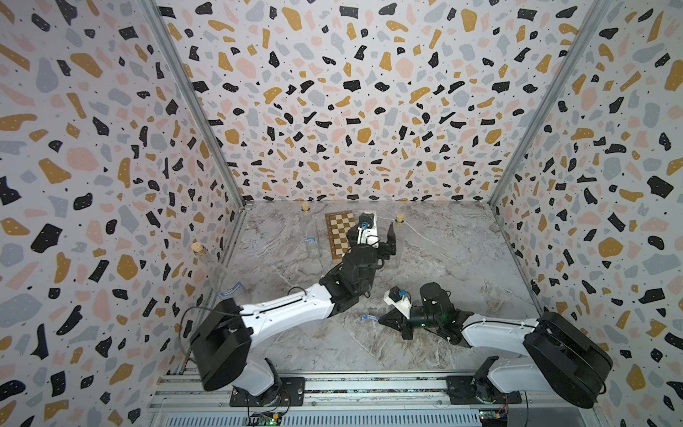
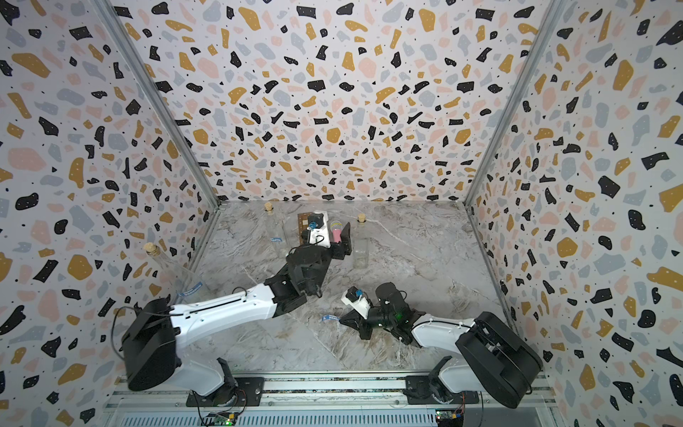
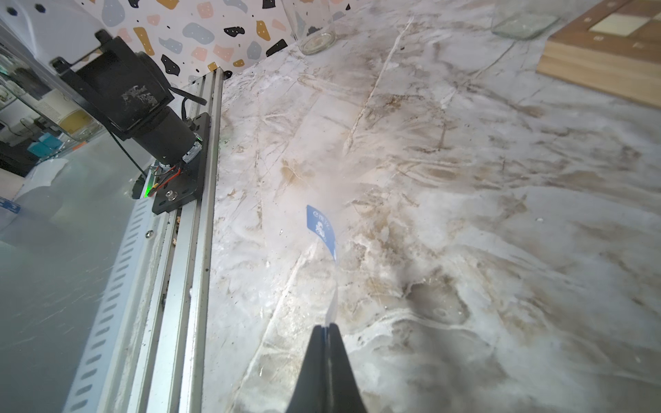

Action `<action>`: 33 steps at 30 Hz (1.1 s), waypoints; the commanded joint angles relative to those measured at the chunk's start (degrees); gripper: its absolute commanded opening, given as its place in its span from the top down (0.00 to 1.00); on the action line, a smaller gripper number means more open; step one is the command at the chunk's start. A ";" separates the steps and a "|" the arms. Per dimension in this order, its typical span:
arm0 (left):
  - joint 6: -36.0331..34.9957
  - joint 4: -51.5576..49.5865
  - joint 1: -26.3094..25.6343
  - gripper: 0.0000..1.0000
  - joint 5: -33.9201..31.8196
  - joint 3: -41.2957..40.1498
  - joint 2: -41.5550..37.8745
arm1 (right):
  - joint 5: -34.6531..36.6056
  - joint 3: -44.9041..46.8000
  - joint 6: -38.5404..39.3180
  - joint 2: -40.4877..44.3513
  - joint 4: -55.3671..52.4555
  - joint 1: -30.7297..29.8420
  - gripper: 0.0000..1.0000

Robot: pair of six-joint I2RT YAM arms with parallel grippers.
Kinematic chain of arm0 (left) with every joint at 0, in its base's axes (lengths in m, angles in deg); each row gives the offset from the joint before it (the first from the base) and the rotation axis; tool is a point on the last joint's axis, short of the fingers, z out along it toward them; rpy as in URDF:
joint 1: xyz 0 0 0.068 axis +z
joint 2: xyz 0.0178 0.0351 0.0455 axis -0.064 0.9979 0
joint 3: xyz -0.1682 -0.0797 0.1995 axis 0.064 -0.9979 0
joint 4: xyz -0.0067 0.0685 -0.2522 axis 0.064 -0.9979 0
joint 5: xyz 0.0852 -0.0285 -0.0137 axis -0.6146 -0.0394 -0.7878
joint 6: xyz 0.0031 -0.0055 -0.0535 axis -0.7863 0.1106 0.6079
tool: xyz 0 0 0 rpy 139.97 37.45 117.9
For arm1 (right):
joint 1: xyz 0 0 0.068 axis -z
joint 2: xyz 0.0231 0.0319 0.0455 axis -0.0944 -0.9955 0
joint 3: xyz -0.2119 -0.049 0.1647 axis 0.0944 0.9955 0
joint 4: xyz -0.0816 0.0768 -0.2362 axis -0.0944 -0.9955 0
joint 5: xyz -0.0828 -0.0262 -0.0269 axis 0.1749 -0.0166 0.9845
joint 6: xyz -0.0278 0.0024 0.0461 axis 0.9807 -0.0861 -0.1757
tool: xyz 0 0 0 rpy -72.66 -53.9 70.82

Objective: Remove the label from the bottle
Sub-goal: Place the bottle at the center of the board, then place the label at the center of the board.

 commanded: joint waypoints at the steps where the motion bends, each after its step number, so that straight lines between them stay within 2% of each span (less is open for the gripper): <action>1: 2.58 -2.58 -0.28 0.11 6.89 -7.29 -8.66 | 0.44 -1.24 -3.61 1.35 -3.30 -1.17 1.00; 7: 5.36 -8.34 -0.38 0.12 16.52 -19.09 -21.11 | 1.44 -3.95 -6.79 0.34 -7.73 -3.17 0.96; 10: 10.32 -12.25 -0.47 0.12 19.11 -24.09 -25.93 | -1.46 -7.74 -8.97 -2.99 -12.66 -3.09 0.94; 13: 12.25 -13.33 -0.57 0.13 22.26 -29.14 -30.69 | -3.90 -11.05 -11.99 -7.20 -16.23 -3.12 0.93; 19: 13.20 -21.14 -0.89 0.15 22.76 -33.25 -37.98 | -7.36 -15.05 -15.52 -13.14 -19.81 -3.09 0.90; 23: 13.42 -22.94 -1.04 0.19 24.00 -35.40 -39.67 | -7.92 -15.74 -16.60 -14.20 -20.39 -3.09 0.90; 29: 16.50 -20.78 -1.16 0.23 27.25 -37.94 -36.61 | -7.99 -16.35 -16.81 -14.89 -21.58 -2.59 0.90; 33: 17.21 -20.82 -1.16 0.36 28.58 -38.10 -33.69 | -7.70 -16.35 -16.87 -14.98 -21.93 -1.62 0.90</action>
